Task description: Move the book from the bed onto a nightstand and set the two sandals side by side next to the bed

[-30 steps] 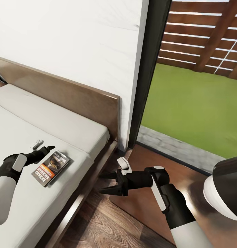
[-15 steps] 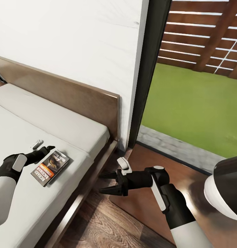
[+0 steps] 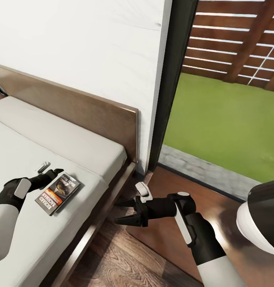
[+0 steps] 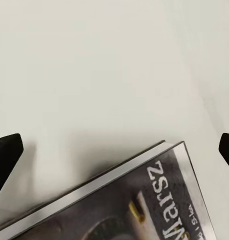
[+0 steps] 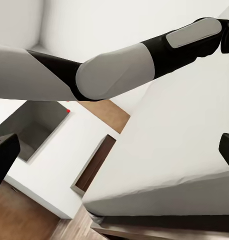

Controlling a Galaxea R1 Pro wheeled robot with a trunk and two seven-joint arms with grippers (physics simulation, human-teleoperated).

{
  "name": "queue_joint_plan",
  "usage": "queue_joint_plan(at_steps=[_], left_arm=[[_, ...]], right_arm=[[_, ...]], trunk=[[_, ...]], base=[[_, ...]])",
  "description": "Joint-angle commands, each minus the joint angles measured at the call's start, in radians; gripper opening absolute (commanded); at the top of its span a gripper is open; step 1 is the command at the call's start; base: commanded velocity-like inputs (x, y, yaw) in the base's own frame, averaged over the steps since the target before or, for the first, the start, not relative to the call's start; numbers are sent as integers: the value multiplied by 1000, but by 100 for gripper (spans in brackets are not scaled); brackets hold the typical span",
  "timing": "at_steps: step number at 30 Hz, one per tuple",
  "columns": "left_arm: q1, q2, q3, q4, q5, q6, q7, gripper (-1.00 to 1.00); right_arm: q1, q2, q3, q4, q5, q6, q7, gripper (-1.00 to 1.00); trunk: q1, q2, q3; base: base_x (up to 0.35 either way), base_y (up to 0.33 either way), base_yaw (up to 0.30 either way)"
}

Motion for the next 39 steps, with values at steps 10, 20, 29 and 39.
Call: queue_joint_plan(at_steps=[10, 20, 29, 39], left_arm=[[0, -1, 5, 1, 4, 9, -2, 100], [0, -1, 5, 1, 4, 9, -2, 100], [0, -1, 5, 0, 4, 8, -2, 100], [0, -1, 5, 1, 4, 9, -2, 100]], right_arm=[[0, 0, 0, 0, -3, 10, 1, 100], [0, 0, 0, 0, -3, 10, 1, 100], [0, 0, 0, 0, -3, 10, 2, 100], [0, 0, 0, 0, -3, 10, 1, 100]], trunk=[[12, -21, -10], [12, -21, -10], [12, -21, -10], [12, -21, -10]], base=[[0, 0, 0], [0, 0, 0], [0, 0, 0], [0, 0, 0]])
